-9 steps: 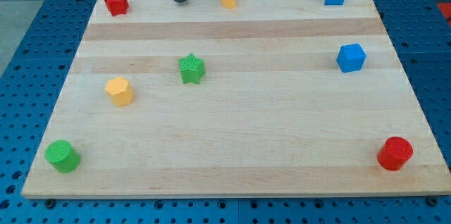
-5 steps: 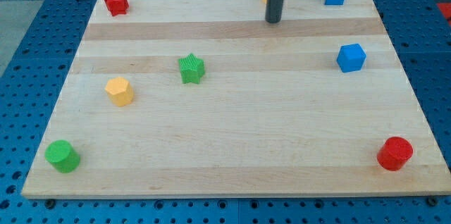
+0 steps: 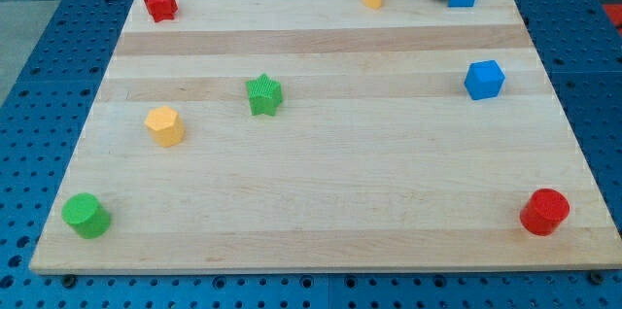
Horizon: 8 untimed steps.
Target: Move the yellow heart left a bit
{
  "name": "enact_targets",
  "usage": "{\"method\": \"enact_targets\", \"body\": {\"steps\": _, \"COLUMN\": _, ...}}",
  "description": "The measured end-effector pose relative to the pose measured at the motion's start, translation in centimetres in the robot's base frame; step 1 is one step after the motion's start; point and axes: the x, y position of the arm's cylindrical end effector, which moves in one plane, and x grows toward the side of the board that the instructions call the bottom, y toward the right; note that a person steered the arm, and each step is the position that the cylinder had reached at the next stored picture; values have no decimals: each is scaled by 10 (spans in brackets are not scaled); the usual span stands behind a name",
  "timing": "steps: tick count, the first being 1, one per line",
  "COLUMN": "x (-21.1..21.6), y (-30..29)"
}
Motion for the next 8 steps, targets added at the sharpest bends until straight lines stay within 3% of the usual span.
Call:
{"method": "enact_targets", "body": {"steps": 1, "x": 39, "y": -98}}
{"method": "enact_targets", "body": {"steps": 2, "x": 138, "y": -138}}
{"method": "enact_targets", "body": {"steps": 3, "x": 181, "y": -128}}
{"method": "enact_targets", "body": {"steps": 5, "x": 106, "y": -49}}
{"method": "enact_targets", "body": {"steps": 7, "x": 19, "y": -43}}
{"method": "enact_targets", "body": {"steps": 8, "x": 0, "y": -54}}
